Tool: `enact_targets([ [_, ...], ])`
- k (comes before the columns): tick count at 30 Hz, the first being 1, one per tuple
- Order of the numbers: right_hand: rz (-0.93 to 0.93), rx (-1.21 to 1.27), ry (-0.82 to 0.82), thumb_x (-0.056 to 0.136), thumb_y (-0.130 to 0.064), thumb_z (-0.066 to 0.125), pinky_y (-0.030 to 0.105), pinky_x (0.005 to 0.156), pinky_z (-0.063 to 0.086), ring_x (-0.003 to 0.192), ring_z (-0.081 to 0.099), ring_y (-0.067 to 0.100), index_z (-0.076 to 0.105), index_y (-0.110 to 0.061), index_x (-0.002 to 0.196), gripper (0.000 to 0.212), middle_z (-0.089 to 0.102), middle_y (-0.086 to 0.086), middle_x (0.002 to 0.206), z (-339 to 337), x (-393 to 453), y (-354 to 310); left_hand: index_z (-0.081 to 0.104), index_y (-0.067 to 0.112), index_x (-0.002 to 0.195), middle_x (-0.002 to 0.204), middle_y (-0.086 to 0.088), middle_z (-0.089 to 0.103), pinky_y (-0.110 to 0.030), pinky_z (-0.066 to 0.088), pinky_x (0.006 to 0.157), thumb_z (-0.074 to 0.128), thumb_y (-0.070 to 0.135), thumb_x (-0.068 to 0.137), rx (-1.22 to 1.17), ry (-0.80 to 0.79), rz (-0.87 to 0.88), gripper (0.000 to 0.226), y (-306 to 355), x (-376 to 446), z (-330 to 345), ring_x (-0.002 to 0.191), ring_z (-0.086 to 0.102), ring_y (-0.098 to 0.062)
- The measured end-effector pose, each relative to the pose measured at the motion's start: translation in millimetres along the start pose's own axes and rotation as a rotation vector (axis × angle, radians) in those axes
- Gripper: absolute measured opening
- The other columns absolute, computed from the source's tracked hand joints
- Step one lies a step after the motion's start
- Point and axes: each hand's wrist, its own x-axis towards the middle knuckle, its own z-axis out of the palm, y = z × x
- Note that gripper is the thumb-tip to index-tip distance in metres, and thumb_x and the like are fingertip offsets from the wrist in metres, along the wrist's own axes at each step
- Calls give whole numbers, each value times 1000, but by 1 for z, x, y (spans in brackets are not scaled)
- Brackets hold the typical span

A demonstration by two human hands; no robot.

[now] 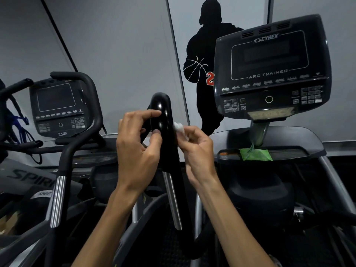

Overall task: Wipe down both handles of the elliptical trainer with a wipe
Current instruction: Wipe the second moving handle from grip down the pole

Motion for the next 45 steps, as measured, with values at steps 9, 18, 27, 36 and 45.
enact_targets([
  [9, 6, 31, -144, 88, 16, 60, 24, 78, 58, 83, 69, 17, 68, -8, 88, 26, 73, 6, 87, -5, 21, 4, 66, 9, 118, 117, -4, 50, -6, 35, 96, 63, -2, 83, 101, -27, 56, 37, 0, -4, 4, 112, 52, -16],
  [18, -3, 83, -165, 91, 10, 61, 24, 81, 56, 90, 65, 19, 66, -8, 97, 19, 70, 7, 93, -2, 29, 3, 66, 12, 116, 117, 0, 47, -8, 36, 96, 63, 1, 84, 99, -16, 43, 34, -3, -4, 8, 114, 52, -19],
  [27, -41, -19, -122, 84, -18, 70, 26, 79, 55, 89, 64, 20, 66, -7, 100, 20, 67, 11, 96, -20, 4, 16, 65, 11, 120, 123, 2, 48, -18, 45, 97, 66, 2, 90, 50, -41, 59, 32, -9, -8, 4, 119, 52, -7],
  [36, -191, -219, -36, 89, -10, 71, 22, 70, 55, 77, 64, 11, 70, -13, 94, 5, 70, -2, 83, -20, -6, 15, 66, 10, 121, 126, 2, 52, -32, 52, 93, 66, 9, 91, 27, -37, 60, 30, -13, -10, 5, 120, 54, -13],
  [45, -449, -519, 110, 90, -14, 74, 44, 74, 56, 84, 67, 15, 72, -23, 92, 9, 71, -9, 88, -15, -23, 17, 66, 10, 123, 128, 2, 53, -31, 53, 92, 66, 12, 92, -3, -44, 46, 31, -14, -10, 2, 120, 55, -10],
])
